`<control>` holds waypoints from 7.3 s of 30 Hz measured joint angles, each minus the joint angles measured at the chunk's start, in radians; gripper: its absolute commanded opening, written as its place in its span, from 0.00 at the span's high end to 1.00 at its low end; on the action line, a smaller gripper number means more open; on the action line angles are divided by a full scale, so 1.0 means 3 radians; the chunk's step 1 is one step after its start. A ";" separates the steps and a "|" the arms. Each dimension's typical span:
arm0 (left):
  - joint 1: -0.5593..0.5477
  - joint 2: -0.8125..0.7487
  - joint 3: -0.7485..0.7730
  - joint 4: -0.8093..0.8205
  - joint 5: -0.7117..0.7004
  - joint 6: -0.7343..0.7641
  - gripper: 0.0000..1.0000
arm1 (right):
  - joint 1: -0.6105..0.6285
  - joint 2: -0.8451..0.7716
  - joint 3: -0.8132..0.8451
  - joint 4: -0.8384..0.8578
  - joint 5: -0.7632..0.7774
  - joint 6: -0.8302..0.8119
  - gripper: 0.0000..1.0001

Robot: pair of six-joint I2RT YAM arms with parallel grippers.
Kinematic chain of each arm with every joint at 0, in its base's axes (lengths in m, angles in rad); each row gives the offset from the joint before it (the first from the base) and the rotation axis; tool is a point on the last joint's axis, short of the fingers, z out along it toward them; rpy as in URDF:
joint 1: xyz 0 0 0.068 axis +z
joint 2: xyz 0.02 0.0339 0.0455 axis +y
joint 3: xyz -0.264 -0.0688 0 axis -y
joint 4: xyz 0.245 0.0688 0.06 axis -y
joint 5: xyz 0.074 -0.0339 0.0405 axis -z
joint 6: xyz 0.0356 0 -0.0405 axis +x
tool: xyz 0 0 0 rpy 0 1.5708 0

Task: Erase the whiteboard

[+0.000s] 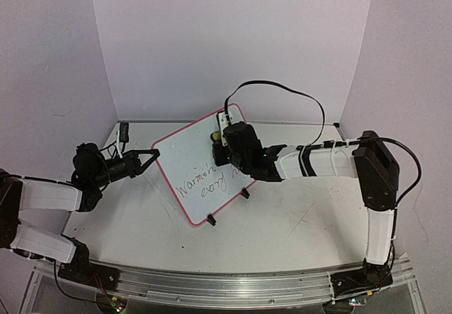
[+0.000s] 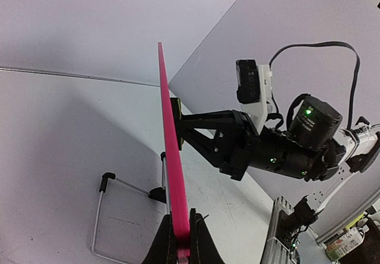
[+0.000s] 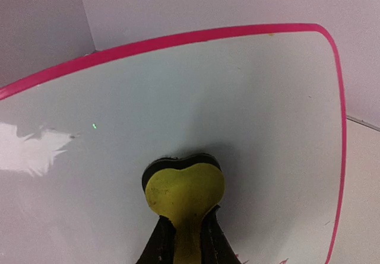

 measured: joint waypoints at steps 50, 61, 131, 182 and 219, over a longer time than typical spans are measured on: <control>0.0000 0.0014 0.0013 -0.0054 -0.0016 -0.0047 1.00 | 0.0606 0.0124 0.0113 -0.0091 0.0000 0.0129 1.00; 0.0000 0.0014 0.0013 -0.0053 -0.0012 -0.0045 1.00 | 0.0635 0.0076 -0.0205 0.0300 -0.0021 0.0352 1.00; -0.0052 0.0018 0.0045 0.0035 0.0065 0.0122 1.00 | 0.1253 0.0460 0.0474 -0.1357 0.0854 0.0210 1.00; -0.0065 0.0017 0.0045 0.0034 0.0104 0.0130 1.00 | 0.0975 0.0103 0.0047 -0.0341 0.0307 -0.0023 1.00; -0.0062 0.0017 0.0045 -0.0013 0.0000 0.0042 1.00 | 0.0271 -0.0169 -0.0565 0.0139 0.0363 0.0346 1.00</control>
